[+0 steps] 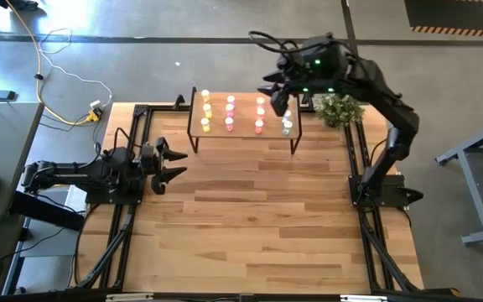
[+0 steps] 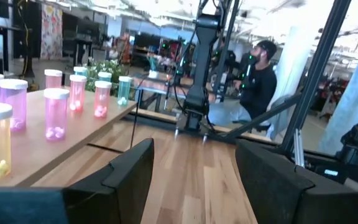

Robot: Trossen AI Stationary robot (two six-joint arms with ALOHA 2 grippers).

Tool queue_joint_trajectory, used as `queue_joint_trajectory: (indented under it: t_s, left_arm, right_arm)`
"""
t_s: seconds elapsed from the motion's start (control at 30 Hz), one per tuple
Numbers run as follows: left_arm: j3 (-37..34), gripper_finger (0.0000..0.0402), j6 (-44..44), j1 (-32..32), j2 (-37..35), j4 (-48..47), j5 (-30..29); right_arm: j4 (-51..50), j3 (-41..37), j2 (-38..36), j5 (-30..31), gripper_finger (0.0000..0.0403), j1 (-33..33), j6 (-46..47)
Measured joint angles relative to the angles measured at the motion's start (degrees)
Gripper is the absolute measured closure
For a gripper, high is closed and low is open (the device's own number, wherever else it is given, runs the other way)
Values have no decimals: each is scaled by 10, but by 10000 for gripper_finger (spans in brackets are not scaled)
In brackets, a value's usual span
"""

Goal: Pick and place medicine bottles onto shelf by color
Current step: Return to Home Position

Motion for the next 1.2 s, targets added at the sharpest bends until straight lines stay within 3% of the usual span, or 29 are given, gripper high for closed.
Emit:
queue_joint_trajectory:
  t_s: [0.2, 0.33, 0.47, 1.0, 1.2]
  left_arm:
    - [-48, 186, -10, 1, -7, 55, -1]
    - [-59, 186, -6, 1, -6, 58, -4]
    - [-59, 186, 9, 1, -6, 58, -6]
    - [-59, 186, -39, 1, -6, -8, -6]
    - [-59, 186, -39, 1, -6, -10, -6]
  right_arm:
    - [-59, -9, -40, 51, 230, 1, -14]
    - [-75, -67, -72, 75, 230, 6, -18]
    - [-33, -191, -140, 83, 230, 6, -7]
    - [230, -726, -542, 84, 230, 47, 77]
    - [374, -914, -663, 24, 230, 85, 113]
